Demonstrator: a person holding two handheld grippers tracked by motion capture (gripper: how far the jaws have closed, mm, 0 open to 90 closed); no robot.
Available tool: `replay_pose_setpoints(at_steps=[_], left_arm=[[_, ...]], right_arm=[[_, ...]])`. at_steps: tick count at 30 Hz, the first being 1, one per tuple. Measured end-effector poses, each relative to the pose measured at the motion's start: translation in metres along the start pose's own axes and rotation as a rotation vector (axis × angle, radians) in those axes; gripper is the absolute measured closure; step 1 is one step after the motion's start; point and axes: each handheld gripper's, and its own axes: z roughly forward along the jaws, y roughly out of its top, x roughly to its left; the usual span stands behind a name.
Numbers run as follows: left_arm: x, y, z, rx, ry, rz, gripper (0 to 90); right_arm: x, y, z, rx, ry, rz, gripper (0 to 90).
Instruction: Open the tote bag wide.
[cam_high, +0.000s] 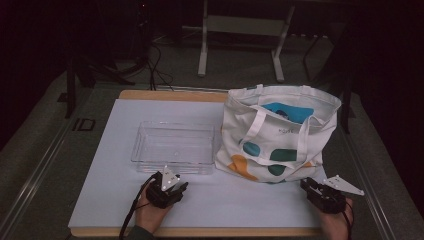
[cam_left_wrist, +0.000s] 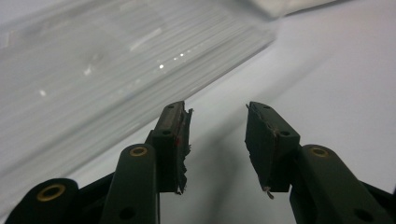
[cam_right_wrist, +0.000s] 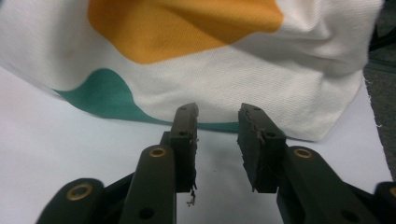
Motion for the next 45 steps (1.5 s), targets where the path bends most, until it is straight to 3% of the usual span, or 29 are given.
replay_pose_setpoints(at_steps=[3, 8, 12, 15, 20, 24, 26, 31, 32, 38, 45], left_arm=[[-0.002, 0.007, -0.009, -0.008, 0.014, 0.019, 57.9], [-0.001, 0.019, -0.022, -0.045, -0.009, 0.026, 57.6], [0.001, 0.031, -0.027, -0.072, -0.031, 0.029, 57.7], [0.002, 0.041, -0.029, -0.092, -0.047, 0.022, 58.1], [0.005, 0.056, -0.027, -0.106, -0.075, 0.041, 57.8], [0.008, 0.063, -0.024, -0.108, -0.084, 0.036, 57.9], [0.011, 0.068, -0.022, -0.114, -0.095, 0.022, 57.8], [0.013, 0.075, -0.021, -0.115, -0.097, 0.025, 57.5], [0.015, 0.079, -0.019, -0.110, -0.095, 0.031, 57.3], [0.017, 0.090, -0.017, -0.106, -0.086, 0.048, 56.9], [0.016, 0.107, -0.011, -0.112, -0.093, 0.074, 56.7]], right_arm=[[-0.001, 0.002, -0.005, 0.002, 0.033, 0.019, 71.6], [-0.001, 0.008, -0.014, -0.020, 0.063, 0.057, 79.0], [0.001, 0.016, -0.021, -0.042, 0.073, 0.055, 89.3], [0.002, 0.024, -0.022, -0.046, 0.067, 0.041, 89.6], [-0.003, 0.039, -0.027, -0.078, 0.079, 0.071, 73.3], [-0.005, 0.050, -0.030, -0.086, 0.095, 0.076, 66.2], [-0.008, 0.061, -0.030, -0.083, 0.093, 0.080, 57.2], [-0.014, 0.069, -0.029, -0.100, 0.094, 0.103, 55.6], [-0.021, 0.076, -0.026, -0.111, 0.107, 0.108, 51.8], [-0.027, 0.085, -0.022, -0.110, 0.116, 0.086, 45.6], [-0.035, 0.093, -0.016, -0.099, 0.148, 0.065, 46.1]])
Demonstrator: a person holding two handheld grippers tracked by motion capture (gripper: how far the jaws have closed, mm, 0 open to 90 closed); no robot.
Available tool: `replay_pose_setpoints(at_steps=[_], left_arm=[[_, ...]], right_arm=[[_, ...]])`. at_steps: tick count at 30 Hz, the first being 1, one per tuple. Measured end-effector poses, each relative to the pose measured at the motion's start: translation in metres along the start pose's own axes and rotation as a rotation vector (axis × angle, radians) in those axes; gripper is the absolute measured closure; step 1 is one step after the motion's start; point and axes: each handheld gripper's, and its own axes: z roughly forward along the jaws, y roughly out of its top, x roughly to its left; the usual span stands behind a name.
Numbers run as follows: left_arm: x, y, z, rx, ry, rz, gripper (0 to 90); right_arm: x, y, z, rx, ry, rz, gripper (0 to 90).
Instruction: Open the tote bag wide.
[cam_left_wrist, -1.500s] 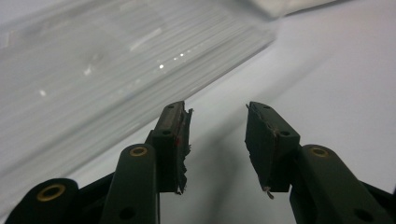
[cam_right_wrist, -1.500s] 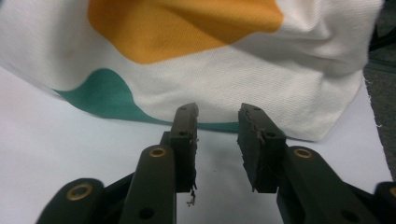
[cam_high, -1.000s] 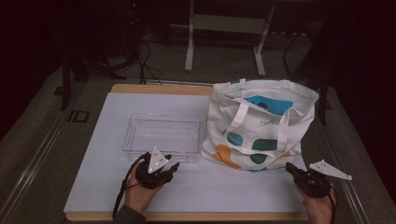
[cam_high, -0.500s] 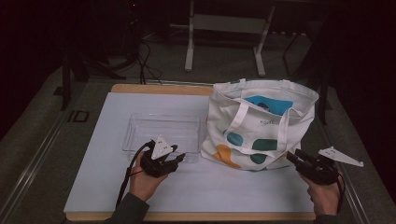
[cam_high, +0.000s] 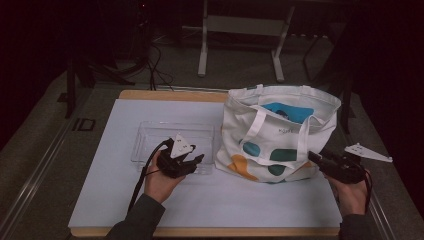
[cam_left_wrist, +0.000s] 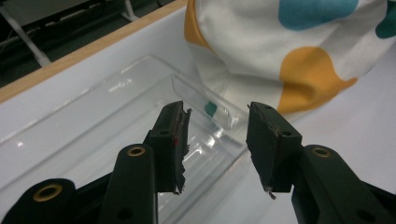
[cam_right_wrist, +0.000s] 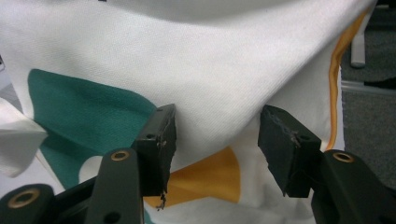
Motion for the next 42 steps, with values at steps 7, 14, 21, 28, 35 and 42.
replay_pose_setpoints(at_steps=[7, 14, 21, 28, 35, 42], left_arm=[[0.004, 0.018, 0.012, -0.002, -0.018, 0.014, 56.4], [0.004, 0.034, 0.024, -0.010, -0.027, 0.018, 56.9], [0.009, 0.047, 0.036, -0.025, -0.024, 0.007, 57.9], [0.017, 0.066, 0.047, -0.030, -0.024, -0.009, 66.7], [0.023, 0.078, 0.061, -0.034, -0.071, -0.052, 63.7], [0.020, 0.085, 0.072, -0.036, -0.077, -0.066, 76.5]], right_arm=[[-0.006, 0.002, 0.004, -0.007, 0.036, -0.008, 58.4], [-0.008, 0.000, 0.004, -0.026, 0.030, 0.023, 72.2], [-0.006, 0.001, 0.007, -0.010, 0.010, 0.010, 86.8], [-0.006, 0.000, 0.005, -0.023, 0.016, 0.016, 88.2], [-0.005, 0.000, 0.004, -0.032, 0.011, 0.005, 88.2], [-0.004, -0.001, 0.003, -0.043, 0.009, 0.012, 88.3]])
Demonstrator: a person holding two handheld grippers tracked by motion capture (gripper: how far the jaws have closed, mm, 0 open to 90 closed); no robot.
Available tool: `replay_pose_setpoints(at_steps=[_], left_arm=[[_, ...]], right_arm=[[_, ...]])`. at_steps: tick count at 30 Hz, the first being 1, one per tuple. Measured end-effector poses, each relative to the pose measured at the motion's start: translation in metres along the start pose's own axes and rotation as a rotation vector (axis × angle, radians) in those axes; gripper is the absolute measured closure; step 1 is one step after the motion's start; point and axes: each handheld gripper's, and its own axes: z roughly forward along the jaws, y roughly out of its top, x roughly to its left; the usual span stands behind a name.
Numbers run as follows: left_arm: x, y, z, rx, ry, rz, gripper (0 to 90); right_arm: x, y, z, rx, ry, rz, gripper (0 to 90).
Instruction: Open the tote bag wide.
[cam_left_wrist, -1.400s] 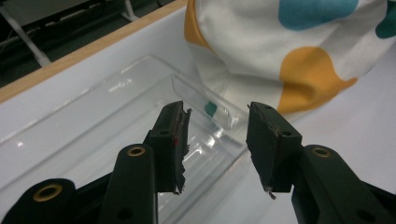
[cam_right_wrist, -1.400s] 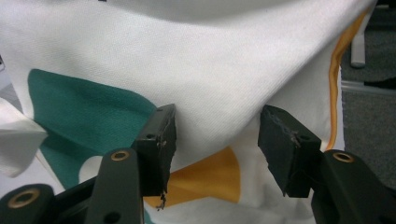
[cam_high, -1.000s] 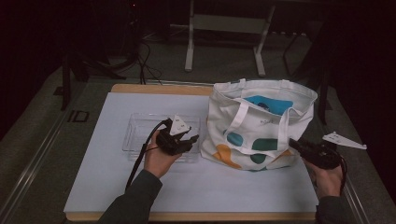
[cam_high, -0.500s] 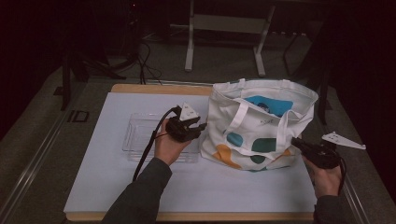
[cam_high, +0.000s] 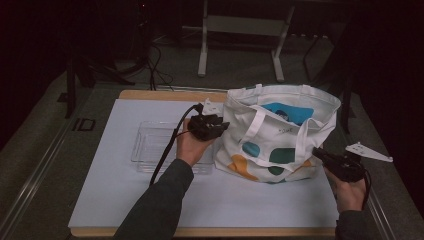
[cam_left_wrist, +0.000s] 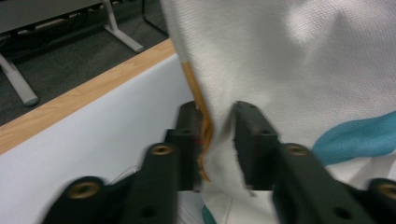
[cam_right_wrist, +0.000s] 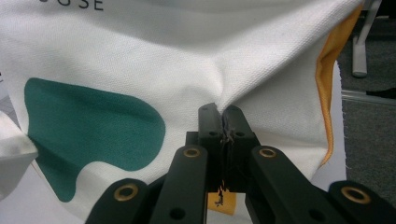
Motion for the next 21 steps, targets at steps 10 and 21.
replay_pose_setpoints(at_steps=[10, 21], left_arm=[[-0.005, 0.002, -0.016, -0.030, -0.011, 0.011, 86.7], [-0.014, -0.010, -0.032, -0.062, -0.034, 0.012, 86.7]], right_arm=[[0.004, 0.001, -0.016, -0.035, -0.005, -0.033, 88.7], [0.016, -0.008, -0.034, -0.071, -0.011, -0.057, 88.6]])
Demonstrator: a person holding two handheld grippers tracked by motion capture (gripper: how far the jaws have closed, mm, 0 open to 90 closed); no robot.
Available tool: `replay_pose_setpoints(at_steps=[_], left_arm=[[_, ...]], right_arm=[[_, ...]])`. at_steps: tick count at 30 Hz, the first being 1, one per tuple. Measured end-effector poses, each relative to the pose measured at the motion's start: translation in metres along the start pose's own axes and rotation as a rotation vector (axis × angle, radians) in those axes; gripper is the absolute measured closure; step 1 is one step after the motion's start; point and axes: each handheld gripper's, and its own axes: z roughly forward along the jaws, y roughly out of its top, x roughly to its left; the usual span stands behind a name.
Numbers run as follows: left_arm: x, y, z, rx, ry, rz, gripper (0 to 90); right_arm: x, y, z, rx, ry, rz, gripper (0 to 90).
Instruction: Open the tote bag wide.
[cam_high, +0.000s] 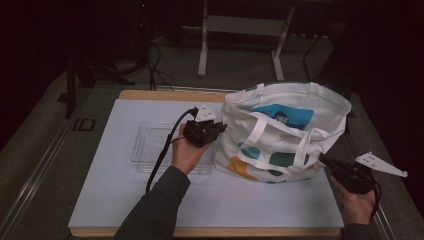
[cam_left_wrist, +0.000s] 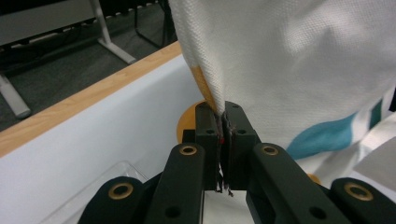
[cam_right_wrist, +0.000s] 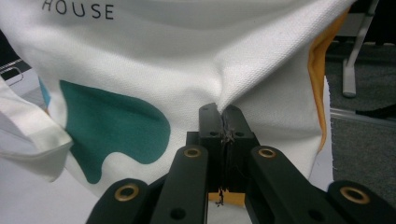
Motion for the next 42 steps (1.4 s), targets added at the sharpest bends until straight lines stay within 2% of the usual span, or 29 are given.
replay_pose_setpoints(at_steps=[4, 10, 16, 23, 27, 31, 37, 42], left_arm=[[-0.002, -0.007, -0.001, -0.005, -0.011, -0.011, 86.7], [-0.007, -0.010, 0.001, 0.012, -0.021, 0.016, 86.6], [-0.009, -0.016, 0.006, 0.027, -0.031, 0.016, 86.5], [-0.014, -0.024, 0.013, 0.051, -0.043, 0.023, 86.5], [-0.016, -0.030, 0.017, 0.076, -0.043, 0.033, 86.5], [-0.016, -0.038, 0.023, 0.101, -0.048, 0.027, 86.5], [-0.015, -0.049, 0.034, 0.148, -0.050, 0.036, 86.4], [-0.014, -0.056, 0.039, 0.158, -0.065, 0.031, 86.3]], right_arm=[[0.004, -0.004, -0.005, -0.007, -0.005, -0.008, 88.7], [0.009, -0.011, -0.008, -0.004, -0.016, -0.019, 88.7], [0.009, -0.021, -0.010, 0.003, 0.001, 0.000, 88.8], [0.012, -0.031, -0.011, 0.024, 0.003, -0.011, 88.8], [0.015, -0.037, -0.008, 0.057, -0.008, -0.032, 88.8], [0.016, -0.044, -0.003, 0.097, -0.020, -0.049, 88.9], [0.015, -0.059, 0.006, 0.155, -0.032, -0.036, 88.9], [0.011, -0.069, 0.011, 0.184, -0.029, -0.010, 88.9]])
